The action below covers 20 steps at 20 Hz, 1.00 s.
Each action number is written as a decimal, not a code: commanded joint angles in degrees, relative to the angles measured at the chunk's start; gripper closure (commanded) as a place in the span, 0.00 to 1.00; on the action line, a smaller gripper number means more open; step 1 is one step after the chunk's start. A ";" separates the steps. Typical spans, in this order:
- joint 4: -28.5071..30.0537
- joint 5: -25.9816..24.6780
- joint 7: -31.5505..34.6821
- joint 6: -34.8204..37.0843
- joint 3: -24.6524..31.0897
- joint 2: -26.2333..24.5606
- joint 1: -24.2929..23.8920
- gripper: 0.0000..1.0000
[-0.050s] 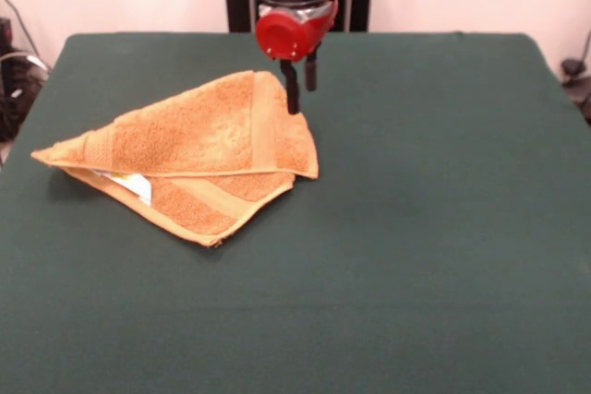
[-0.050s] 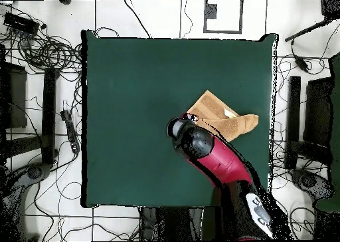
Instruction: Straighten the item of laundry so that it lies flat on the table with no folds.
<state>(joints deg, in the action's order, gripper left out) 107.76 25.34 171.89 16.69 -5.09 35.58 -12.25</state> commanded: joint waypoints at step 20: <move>-6.86 -3.22 0.68 4.14 4.68 -6.01 -2.01 0.00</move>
<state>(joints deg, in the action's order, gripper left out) 103.71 22.81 171.89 16.69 -5.08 32.47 -14.65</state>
